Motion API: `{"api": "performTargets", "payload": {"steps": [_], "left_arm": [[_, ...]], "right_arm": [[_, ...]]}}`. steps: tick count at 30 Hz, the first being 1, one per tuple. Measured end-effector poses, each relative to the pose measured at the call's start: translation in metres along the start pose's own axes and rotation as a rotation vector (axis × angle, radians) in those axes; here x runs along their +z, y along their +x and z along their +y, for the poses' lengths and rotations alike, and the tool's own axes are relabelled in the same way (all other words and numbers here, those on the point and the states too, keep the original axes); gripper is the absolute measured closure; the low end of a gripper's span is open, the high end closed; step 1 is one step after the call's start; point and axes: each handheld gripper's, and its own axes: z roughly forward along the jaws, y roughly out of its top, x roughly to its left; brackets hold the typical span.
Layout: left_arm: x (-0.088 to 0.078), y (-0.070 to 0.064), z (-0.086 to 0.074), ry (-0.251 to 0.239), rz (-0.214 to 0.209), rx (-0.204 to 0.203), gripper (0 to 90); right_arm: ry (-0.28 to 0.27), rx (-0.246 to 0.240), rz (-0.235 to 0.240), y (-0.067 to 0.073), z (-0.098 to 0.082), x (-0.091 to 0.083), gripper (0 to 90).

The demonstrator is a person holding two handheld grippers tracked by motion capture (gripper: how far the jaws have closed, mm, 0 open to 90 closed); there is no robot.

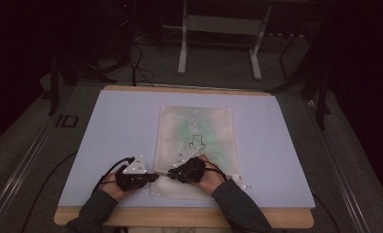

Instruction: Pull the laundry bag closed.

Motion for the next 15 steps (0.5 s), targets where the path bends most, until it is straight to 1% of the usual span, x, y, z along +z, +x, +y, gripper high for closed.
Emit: {"api": "performTargets", "payload": {"steps": [6,13,15], "left_arm": [[-0.0001,0.0006,0.0000,0.000,-0.004,-0.004,89.6],[-0.0001,0.0010,0.0000,0.000,-0.005,-0.006,89.6],[-0.0001,0.0009,0.0000,0.000,-0.005,-0.006,89.6]], "right_arm": [[-0.005,0.001,0.003,-0.0007,-0.0011,-0.0010,82.3],[-0.010,0.027,-0.003,-0.0026,-0.0078,-0.0084,82.3],[-0.011,0.023,-0.004,-0.0036,-0.0090,-0.0096,82.3]]}}
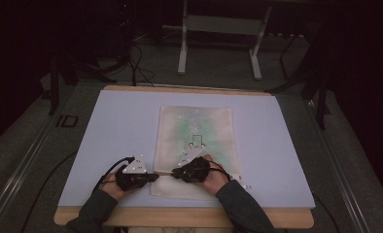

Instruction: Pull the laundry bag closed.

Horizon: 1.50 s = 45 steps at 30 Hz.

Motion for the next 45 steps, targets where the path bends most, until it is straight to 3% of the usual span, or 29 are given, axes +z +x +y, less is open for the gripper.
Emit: {"api": "performTargets", "payload": {"steps": [45], "left_arm": [[0.000,0.000,0.000,-0.003,-0.006,-0.009,89.6]], "right_arm": [[0.004,0.032,-0.016,-0.005,-0.019,-0.023,82.3]]}}
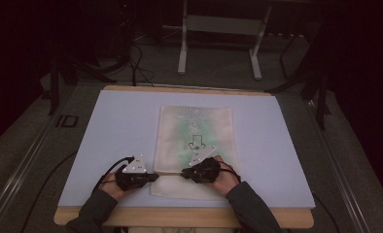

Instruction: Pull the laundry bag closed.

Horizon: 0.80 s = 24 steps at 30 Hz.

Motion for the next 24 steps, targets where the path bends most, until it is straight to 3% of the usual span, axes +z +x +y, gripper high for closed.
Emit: {"api": "performTargets", "payload": {"steps": [24], "left_arm": [[0.000,0.001,0.000,0.000,-0.002,-0.004,89.6]], "right_arm": [[-0.006,0.018,-0.009,-0.004,-0.009,-0.013,82.3]]}}
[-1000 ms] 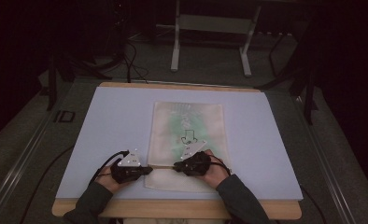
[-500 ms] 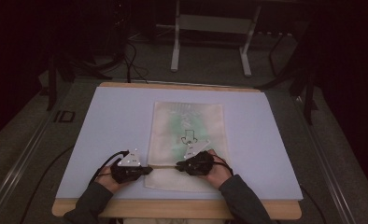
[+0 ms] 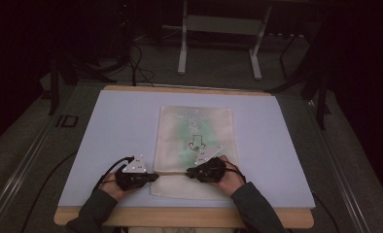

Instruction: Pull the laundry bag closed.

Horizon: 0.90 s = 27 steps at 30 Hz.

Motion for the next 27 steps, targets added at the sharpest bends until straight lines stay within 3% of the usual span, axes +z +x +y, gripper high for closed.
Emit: {"api": "performTargets", "payload": {"steps": [27], "left_arm": [[0.000,0.001,0.000,0.000,-0.004,-0.004,89.6]], "right_arm": [[0.003,0.022,-0.013,-0.003,-0.012,-0.011,82.3]]}}
